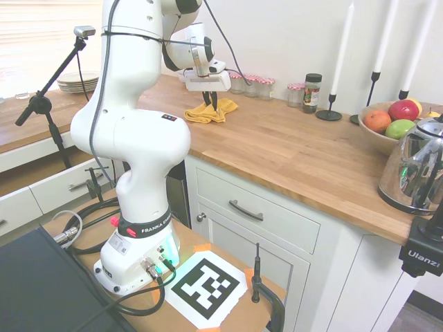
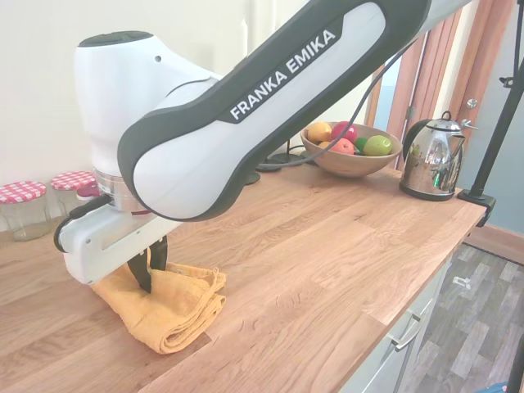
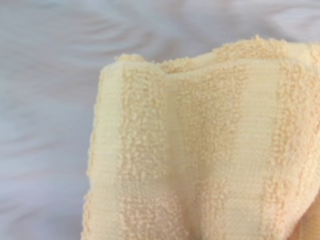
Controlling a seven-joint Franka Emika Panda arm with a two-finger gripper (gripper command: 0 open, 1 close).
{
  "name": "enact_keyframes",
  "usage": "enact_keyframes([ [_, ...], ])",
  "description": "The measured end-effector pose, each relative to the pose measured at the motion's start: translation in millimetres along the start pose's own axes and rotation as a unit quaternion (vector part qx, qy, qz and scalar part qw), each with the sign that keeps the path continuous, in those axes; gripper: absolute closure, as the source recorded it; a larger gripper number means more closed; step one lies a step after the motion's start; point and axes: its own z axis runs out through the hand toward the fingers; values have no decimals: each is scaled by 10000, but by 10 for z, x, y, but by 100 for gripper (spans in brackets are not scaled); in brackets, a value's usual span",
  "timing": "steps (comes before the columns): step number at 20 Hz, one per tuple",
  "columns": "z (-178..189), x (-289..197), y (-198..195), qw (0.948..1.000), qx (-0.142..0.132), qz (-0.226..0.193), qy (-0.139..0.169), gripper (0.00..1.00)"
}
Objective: Wipe the counter
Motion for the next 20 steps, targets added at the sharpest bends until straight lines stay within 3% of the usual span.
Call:
enact_keyframes([
  [10, 205, 1144, 859, 9980, 134, 595, -182, 100],
  [20, 365, 2092, 2167, 9931, 249, 1107, -306, 100],
])
